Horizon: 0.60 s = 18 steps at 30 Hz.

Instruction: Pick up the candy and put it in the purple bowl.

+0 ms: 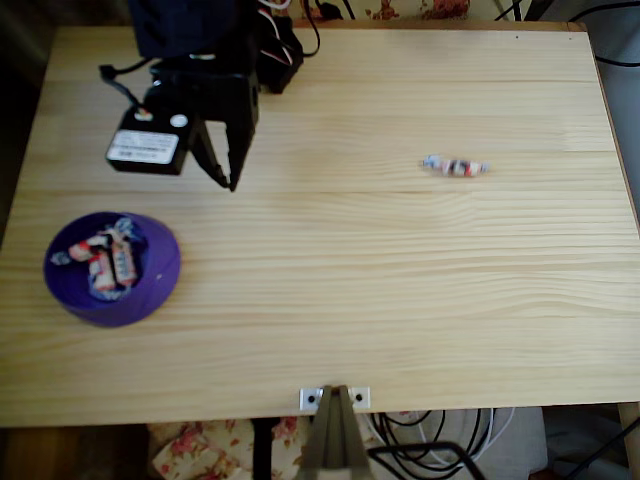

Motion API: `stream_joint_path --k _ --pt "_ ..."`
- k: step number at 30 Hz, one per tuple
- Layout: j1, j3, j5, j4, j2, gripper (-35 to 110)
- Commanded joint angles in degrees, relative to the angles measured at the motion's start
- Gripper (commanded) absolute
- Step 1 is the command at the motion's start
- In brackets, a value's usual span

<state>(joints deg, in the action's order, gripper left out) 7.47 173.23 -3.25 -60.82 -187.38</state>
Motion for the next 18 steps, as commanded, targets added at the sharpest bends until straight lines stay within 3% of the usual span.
stream_joint_path --k 1,18 --pt "0.7 -0.88 0.18 -0.44 -1.58 -1" --pt "2.29 -0.88 -1.41 -0.44 -1.58 -1"
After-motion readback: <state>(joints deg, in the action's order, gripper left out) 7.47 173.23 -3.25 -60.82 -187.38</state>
